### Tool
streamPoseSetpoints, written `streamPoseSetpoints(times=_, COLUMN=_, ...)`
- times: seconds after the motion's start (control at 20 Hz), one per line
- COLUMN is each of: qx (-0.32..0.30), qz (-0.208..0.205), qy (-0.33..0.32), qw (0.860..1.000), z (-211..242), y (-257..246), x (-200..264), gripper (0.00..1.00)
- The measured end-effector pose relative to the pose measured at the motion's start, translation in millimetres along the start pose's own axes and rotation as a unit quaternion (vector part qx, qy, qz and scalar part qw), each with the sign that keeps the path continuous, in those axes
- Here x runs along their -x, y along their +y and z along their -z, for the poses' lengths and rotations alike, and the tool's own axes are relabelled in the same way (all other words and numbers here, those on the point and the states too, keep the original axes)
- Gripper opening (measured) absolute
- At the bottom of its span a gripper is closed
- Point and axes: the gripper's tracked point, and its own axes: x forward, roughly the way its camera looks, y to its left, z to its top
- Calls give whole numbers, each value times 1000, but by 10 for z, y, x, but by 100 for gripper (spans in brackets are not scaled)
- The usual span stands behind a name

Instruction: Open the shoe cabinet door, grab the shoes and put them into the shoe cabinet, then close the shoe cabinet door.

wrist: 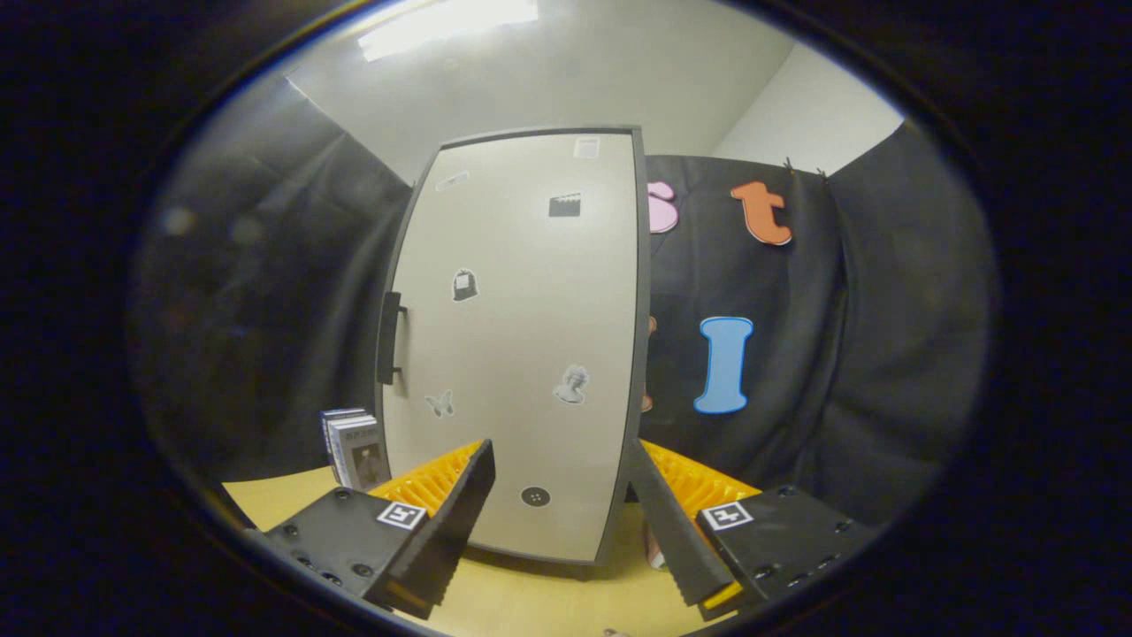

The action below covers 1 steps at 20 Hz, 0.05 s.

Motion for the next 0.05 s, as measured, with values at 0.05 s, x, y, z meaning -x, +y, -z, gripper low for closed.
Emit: streamPoseSetpoints(times=0.05, qx=-3, qz=-2, qy=-11, qw=1000, z=-26, y=-68, x=23, gripper=97)
